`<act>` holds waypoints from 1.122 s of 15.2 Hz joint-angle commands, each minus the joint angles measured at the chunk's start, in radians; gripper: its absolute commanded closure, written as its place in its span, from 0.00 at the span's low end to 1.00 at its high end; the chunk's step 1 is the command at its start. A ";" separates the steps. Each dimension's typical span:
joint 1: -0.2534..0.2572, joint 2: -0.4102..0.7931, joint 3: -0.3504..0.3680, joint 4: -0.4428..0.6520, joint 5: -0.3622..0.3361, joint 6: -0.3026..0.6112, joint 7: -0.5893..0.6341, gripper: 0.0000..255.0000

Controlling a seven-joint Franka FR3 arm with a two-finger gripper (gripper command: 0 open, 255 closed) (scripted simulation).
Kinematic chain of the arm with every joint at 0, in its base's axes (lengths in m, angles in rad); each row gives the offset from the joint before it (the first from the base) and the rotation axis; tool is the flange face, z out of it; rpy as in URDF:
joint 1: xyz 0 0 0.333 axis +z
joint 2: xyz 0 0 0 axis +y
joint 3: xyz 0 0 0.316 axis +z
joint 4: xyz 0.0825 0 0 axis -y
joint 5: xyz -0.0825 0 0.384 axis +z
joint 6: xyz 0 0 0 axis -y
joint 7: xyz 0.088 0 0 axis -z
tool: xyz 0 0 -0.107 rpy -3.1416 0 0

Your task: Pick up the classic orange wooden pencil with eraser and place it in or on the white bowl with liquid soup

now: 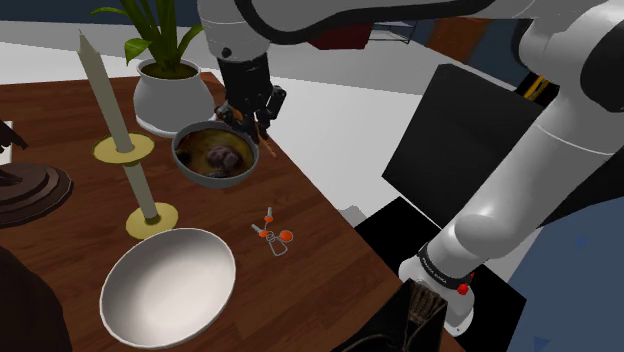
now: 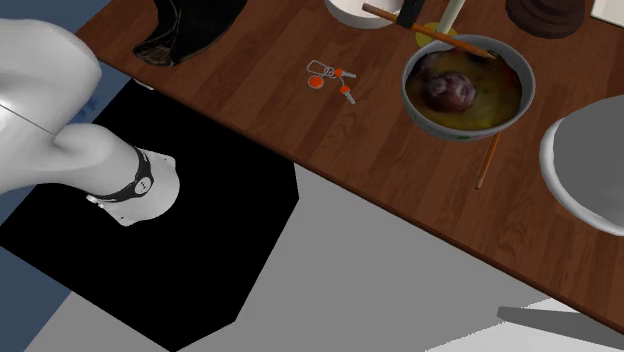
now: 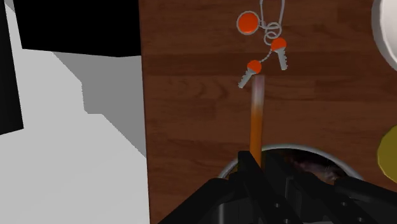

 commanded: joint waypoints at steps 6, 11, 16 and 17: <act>0.165 0.386 -0.037 0.451 -0.244 -0.169 0.060 1.00; 0.217 0.474 -0.064 0.547 -0.291 -0.184 0.056 1.00; 0.192 0.467 -0.062 0.463 -0.286 -0.113 0.071 1.00; 0.188 0.466 -0.062 0.448 -0.286 -0.099 0.073 1.00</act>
